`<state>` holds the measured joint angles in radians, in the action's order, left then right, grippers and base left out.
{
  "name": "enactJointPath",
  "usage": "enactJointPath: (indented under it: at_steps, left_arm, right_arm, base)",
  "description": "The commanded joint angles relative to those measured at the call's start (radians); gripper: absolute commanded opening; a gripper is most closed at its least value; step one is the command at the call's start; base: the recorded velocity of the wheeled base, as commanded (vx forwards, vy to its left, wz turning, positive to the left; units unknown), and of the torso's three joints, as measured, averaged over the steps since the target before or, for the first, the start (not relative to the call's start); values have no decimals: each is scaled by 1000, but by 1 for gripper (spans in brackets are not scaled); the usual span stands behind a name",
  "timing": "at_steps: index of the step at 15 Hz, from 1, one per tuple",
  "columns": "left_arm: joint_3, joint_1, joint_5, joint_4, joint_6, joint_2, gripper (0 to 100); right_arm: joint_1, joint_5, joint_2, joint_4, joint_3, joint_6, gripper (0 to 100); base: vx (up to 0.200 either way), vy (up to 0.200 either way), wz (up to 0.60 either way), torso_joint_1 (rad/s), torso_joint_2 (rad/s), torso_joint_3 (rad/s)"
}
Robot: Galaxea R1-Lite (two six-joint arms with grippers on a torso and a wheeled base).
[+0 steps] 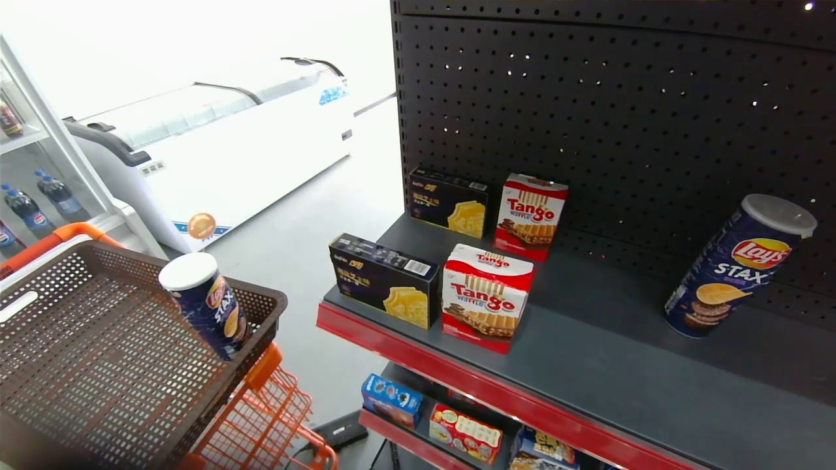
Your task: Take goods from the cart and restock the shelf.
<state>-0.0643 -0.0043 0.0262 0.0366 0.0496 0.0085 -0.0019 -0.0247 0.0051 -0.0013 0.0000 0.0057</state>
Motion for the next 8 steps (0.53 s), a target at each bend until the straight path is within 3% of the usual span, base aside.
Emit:
enactJointPath:
  at_steps: [1, 2, 4, 5, 8]
  left_arm:
    - [-201, -10, 21, 55, -33, 243, 100]
    - [-259, -10, 18, 46, -54, 390, 100]
    - [-312, -17, 17, 6, -66, 510, 100]
    - [-324, -68, 23, -46, -80, 608, 100]
    - [-310, -54, 38, -110, -73, 729, 100]
  right_arm:
    - [0, 0, 1, 0, 0, 0, 100]
    - [0, 0, 1, 0, 0, -1, 100]
    - [0, 0, 1, 0, 0, 0, 100]
    - [-1, 0, 1, 0, 0, 0, 100]
    - [0, 0, 1, 0, 0, 0, 100]
  base:
    - [0, 0, 0, 0, 0, 0]
    - [0, 0, 0, 0, 0, 0]
    - [0, 0, 0, 0, 0, 0]
    - [0, 0, 0, 0, 0, 0]
    - [0, 0, 0, 0, 0, 0]
